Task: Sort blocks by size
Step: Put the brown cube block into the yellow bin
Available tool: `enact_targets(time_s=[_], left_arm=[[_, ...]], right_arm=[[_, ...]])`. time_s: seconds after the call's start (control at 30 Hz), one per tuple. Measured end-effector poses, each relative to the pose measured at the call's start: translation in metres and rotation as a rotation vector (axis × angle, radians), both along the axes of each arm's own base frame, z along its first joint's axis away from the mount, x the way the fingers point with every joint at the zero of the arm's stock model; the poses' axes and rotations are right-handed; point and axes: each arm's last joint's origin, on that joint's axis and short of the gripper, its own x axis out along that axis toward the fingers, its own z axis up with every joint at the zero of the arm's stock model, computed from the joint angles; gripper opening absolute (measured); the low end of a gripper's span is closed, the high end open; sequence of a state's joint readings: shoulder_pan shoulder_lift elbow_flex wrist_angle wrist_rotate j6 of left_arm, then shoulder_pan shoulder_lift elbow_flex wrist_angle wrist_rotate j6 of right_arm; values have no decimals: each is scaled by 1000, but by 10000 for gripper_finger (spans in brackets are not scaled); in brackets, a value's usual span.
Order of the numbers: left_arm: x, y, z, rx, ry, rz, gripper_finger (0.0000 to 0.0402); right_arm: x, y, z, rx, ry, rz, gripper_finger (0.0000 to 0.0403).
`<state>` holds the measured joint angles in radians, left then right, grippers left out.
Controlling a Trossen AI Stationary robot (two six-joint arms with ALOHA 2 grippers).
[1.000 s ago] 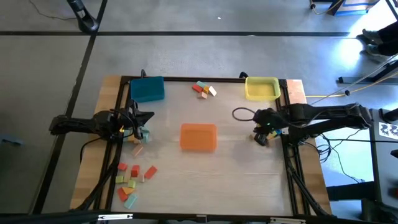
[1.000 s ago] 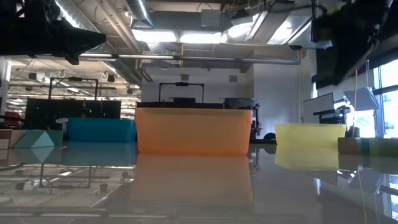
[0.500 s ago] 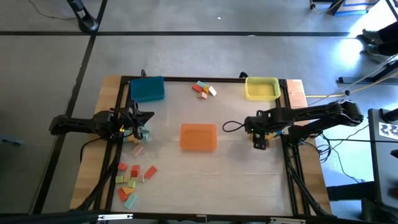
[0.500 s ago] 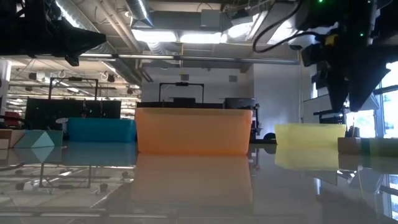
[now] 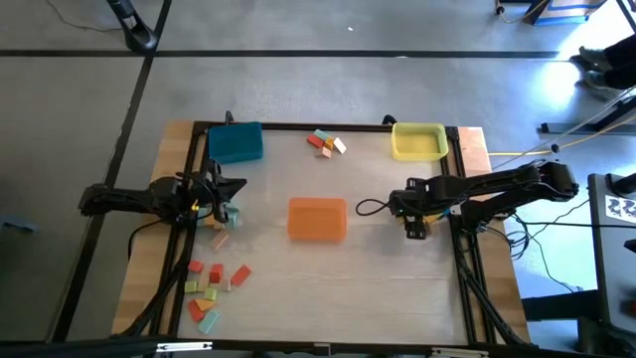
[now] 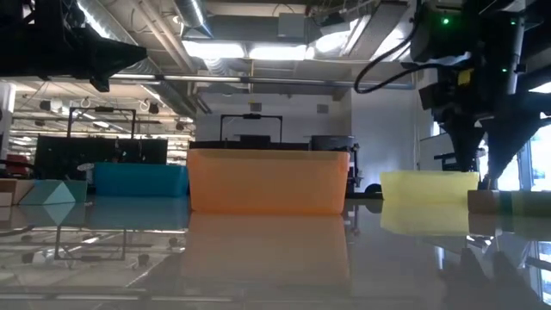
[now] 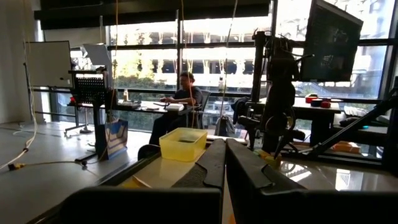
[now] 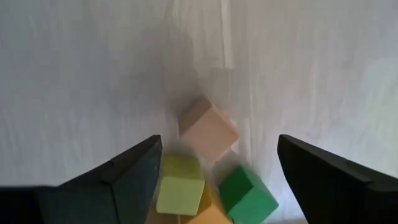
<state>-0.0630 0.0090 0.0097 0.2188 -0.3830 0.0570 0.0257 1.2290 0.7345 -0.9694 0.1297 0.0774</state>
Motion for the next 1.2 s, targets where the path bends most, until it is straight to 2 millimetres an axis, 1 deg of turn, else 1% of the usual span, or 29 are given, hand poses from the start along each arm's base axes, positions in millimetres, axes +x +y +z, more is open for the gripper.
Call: enact_targets(time_s=[0.2,0.4,0.6,0.67,0.83,1.2], left_arm=[[0,0,0,1,2,0,1],[0,0,0,-3,1,-1,1],[0,0,0,-4,0,-1,1],[0,0,0,-4,0,-1,1],[0,0,0,-4,0,-1,1],[0,0,0,-1,2,0,1]], right_arm=[[3,0,-8,6,55,6,319],[12,1,-25,5,132,11,319],[16,1,-38,3,203,16,316],[18,1,-39,3,211,25,305],[24,1,-38,-8,171,63,263],[24,1,-38,2,171,82,189]])
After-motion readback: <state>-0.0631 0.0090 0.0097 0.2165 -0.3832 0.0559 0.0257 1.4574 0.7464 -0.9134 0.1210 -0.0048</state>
